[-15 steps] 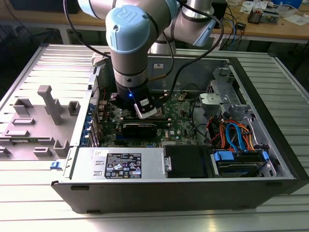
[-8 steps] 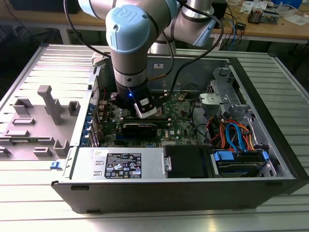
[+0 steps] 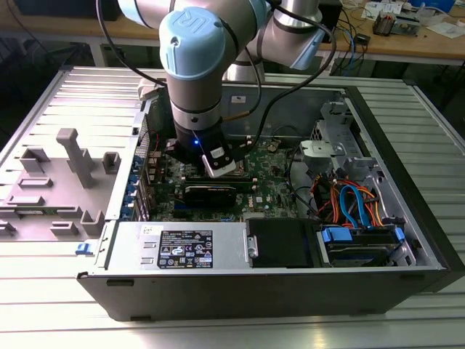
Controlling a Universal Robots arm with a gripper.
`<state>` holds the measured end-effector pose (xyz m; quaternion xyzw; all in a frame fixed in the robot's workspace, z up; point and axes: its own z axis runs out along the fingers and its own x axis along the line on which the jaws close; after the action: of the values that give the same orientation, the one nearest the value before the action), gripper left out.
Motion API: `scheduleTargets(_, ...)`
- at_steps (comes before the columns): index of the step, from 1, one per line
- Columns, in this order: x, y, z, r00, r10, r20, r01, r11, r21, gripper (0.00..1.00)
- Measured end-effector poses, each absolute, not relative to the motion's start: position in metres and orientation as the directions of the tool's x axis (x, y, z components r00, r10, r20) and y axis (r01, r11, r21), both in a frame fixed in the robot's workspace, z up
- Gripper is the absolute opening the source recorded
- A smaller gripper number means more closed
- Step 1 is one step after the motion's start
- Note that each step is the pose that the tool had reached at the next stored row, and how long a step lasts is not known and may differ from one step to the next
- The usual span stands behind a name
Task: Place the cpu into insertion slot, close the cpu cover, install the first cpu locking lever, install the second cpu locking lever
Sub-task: 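Install the second cpu locking lever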
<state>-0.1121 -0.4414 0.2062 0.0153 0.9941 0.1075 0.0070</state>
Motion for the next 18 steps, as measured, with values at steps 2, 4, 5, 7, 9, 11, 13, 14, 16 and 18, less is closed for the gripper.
scheduleTargets(2,-0.1121,-0.4412,0.2050,-0.999,0.032,-0.011,0.029,0.976,0.214,0.11)
scheduleTargets(4,-0.1121,-0.4412,0.2041,-0.999,0.032,-0.011,0.029,0.976,0.214,0.11)
scheduleTargets(5,-0.1121,-0.4412,0.2037,-0.999,0.032,-0.010,0.029,0.976,0.214,0.11)
scheduleTargets(7,-0.1121,-0.4410,0.2028,-0.999,0.032,-0.011,0.029,0.976,0.214,0.11)
scheduleTargets(9,-0.1121,-0.4408,0.2020,-0.999,0.032,-0.011,0.029,0.976,0.214,0.11)
scheduleTargets(11,-0.1120,-0.4405,0.2006,-0.999,0.032,-0.011,0.029,0.976,0.215,0.11)
scheduleTargets(13,-0.1121,-0.4402,0.2008,-0.999,0.032,-0.011,0.029,0.976,0.214,0.11)
scheduleTargets(14,-0.1121,-0.4402,0.2007,-0.999,0.032,-0.011,0.029,0.977,0.213,0.11)
scheduleTargets(16,-0.1122,-0.4400,0.2008,-0.999,0.032,-0.011,0.029,0.981,0.194,0.11)
scheduleTargets(18,-0.1121,-0.4395,0.2006,-0.999,0.031,-0.012,0.029,0.985,0.170,0.11)
